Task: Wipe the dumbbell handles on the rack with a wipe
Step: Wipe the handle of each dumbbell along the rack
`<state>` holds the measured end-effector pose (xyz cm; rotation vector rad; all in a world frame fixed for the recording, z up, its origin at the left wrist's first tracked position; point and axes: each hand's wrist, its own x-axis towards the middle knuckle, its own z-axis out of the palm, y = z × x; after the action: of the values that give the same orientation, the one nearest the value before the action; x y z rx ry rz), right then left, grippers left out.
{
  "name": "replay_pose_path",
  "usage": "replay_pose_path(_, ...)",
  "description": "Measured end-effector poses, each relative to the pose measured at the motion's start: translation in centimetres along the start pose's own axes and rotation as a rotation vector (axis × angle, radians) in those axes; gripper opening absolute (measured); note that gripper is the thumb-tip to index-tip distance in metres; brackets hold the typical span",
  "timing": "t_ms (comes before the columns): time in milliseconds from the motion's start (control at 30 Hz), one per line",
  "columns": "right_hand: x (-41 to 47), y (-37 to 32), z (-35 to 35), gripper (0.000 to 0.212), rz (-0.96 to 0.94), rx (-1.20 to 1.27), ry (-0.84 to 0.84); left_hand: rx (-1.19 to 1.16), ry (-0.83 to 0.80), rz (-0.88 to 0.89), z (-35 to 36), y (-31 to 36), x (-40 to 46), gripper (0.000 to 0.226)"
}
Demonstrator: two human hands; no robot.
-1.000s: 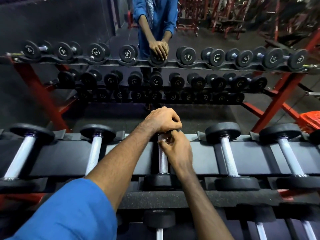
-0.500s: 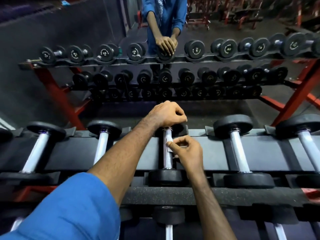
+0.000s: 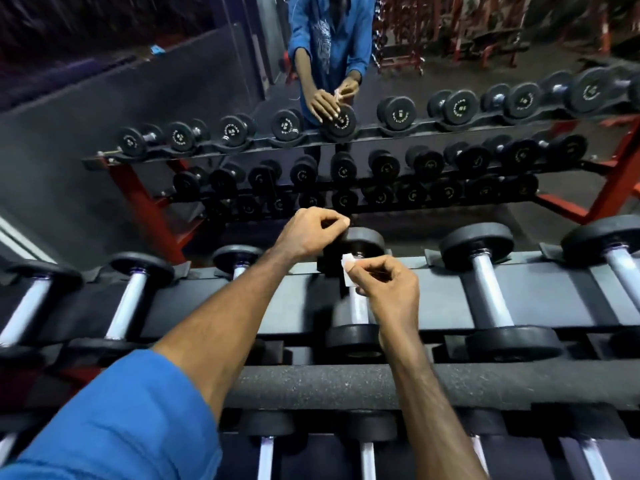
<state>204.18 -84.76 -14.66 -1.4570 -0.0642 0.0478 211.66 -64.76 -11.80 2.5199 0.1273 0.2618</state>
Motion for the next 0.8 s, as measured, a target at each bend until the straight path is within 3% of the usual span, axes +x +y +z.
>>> replay_pose_path(167, -3.1, 0.5, 7.5, 0.014, -0.013, -0.008, -0.085, 0.175, -0.009, -0.039, -6.0, -7.0, -1.5, 0.041)
replay_pose_path(333, -5.2, 4.1, 15.1, 0.011, 0.147, -0.064, -0.080, 0.335, -0.284, -0.034, -8.6, -11.8, -2.3, 0.034)
replay_pose_path(533, -6.4, 8.4, 19.4, 0.014, 0.185, -0.267, -0.062, 0.243, -0.408, 0.063, -8.7, -14.0, -1.2, 0.029)
replay_pose_path(800, -2.8, 5.8, 21.9, 0.018, 0.173, -0.388, 0.005, 0.186, -0.358, 0.067, -8.3, -14.4, -1.1, 0.025)
